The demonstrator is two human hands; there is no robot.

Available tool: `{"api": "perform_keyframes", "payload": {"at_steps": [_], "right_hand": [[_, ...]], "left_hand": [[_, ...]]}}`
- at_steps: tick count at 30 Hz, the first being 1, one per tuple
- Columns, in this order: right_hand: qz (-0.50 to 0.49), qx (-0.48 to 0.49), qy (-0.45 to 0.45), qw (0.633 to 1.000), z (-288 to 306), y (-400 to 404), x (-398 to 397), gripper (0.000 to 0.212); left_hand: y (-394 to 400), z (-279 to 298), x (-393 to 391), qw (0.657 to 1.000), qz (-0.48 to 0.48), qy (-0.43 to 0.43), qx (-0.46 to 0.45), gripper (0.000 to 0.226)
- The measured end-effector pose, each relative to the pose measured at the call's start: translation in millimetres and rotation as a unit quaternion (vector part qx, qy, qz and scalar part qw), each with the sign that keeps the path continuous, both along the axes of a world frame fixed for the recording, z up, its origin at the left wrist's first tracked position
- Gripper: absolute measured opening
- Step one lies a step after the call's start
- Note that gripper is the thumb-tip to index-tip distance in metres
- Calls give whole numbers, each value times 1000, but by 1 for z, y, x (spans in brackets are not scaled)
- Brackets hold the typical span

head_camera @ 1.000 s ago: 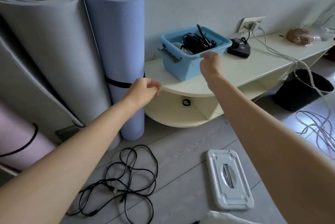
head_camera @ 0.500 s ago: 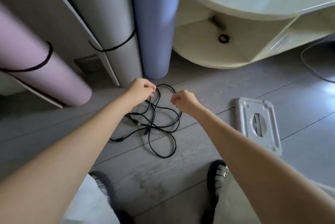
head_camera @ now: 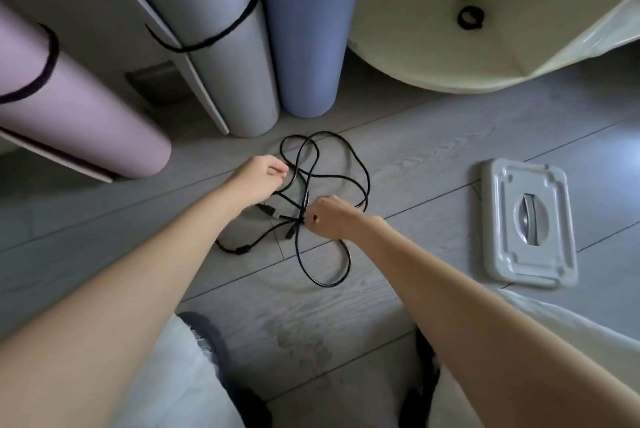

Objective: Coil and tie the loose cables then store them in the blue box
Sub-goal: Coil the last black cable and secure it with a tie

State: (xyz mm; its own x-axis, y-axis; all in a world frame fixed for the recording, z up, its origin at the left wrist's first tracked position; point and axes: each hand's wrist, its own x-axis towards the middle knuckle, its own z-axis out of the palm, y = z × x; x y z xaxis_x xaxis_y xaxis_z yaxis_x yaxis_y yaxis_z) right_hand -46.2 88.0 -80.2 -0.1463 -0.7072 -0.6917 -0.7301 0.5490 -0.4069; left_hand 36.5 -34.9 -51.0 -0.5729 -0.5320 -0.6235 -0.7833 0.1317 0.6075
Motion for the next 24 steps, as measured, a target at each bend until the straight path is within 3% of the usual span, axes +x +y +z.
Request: {"api": "perform_keyframes", "payload": {"at_steps": [4,11,14,19,21,24], "right_hand": [[-32,-150,44,987,67,-9,-21,24],[-39,-297,136,944,215,7,-46,24],[-32,-341,173,923,281,26,-49,17],[-67,-415,189,888,358,60,-48,14],[-78,-458,178,868,376,72,-45,13],[-129,-517,151,833,380,85,-49,18]], "left_hand": [[14,41,-13,994,-97,44,-26,40],[41,165,-24,958,-212,38,-190,28],[49,212,-17,945,-219,101,-220,8],[57,266,-5,904,-276,182,-272,13],[59,280,0,886,-273,210,-313,10],[57,286,5,880,-184,273,-343,13]]}}
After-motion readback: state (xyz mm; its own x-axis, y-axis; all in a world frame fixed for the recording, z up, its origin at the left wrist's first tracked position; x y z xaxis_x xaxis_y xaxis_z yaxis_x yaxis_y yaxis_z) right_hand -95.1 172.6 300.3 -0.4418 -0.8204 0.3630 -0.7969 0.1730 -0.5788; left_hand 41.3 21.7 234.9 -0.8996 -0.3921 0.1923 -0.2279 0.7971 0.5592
